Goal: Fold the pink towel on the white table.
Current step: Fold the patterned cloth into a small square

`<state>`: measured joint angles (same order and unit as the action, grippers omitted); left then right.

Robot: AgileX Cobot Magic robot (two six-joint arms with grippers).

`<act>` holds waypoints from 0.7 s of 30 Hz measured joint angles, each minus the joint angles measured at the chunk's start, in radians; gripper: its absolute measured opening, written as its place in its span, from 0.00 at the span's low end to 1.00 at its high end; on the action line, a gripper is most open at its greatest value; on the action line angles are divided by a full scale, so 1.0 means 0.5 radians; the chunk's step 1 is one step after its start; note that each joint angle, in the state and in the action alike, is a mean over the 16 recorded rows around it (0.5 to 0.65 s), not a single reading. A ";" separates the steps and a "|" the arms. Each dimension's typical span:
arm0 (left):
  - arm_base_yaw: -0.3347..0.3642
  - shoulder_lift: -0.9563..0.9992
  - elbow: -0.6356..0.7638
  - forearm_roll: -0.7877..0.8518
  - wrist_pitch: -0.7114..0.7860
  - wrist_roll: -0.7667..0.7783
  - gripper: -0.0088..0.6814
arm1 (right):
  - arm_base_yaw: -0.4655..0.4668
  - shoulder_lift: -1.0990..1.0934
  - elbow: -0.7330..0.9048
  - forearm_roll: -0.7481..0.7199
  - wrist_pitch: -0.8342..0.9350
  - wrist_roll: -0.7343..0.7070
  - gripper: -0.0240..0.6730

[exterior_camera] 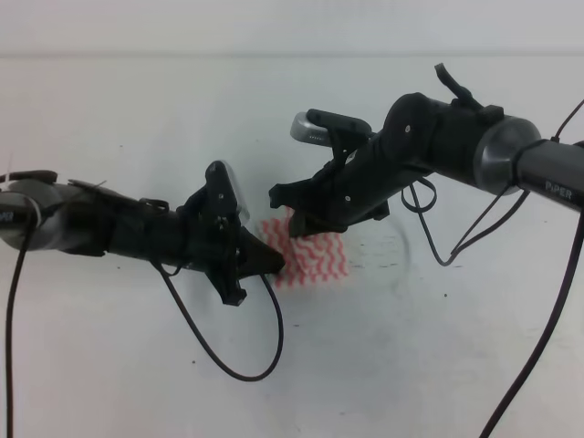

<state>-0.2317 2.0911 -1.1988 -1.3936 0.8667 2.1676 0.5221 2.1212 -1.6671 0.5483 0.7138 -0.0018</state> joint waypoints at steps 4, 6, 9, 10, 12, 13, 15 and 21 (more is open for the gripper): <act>0.000 -0.023 0.000 -0.008 -0.030 0.006 0.01 | 0.000 -0.001 -0.001 0.000 0.000 0.004 0.02; 0.000 -0.032 0.000 -0.011 -0.049 0.010 0.01 | 0.000 -0.001 0.000 0.000 0.000 0.004 0.02; 0.000 -0.037 0.000 -0.015 -0.084 0.015 0.01 | 0.000 -0.001 0.000 0.000 0.000 0.004 0.02; 0.000 -0.036 0.000 -0.016 -0.095 0.017 0.01 | 0.000 -0.001 0.000 0.000 0.000 0.004 0.02; 0.000 -0.035 0.000 -0.021 -0.113 0.019 0.01 | 0.000 -0.001 0.000 0.000 0.000 0.004 0.02; 0.000 -0.032 0.000 -0.023 -0.122 0.020 0.01 | 0.000 -0.001 0.000 0.000 0.000 0.004 0.02; 0.000 -0.020 0.000 -0.024 -0.140 0.021 0.01 | 0.000 -0.001 0.000 0.002 0.000 0.004 0.02; 0.000 0.010 0.000 -0.037 -0.150 0.023 0.01 | 0.000 -0.001 0.001 0.005 0.007 0.004 0.02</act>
<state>-0.2316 2.0959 -1.1986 -1.4120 0.7916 2.1794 0.5220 2.1207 -1.6667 0.5507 0.7171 0.0000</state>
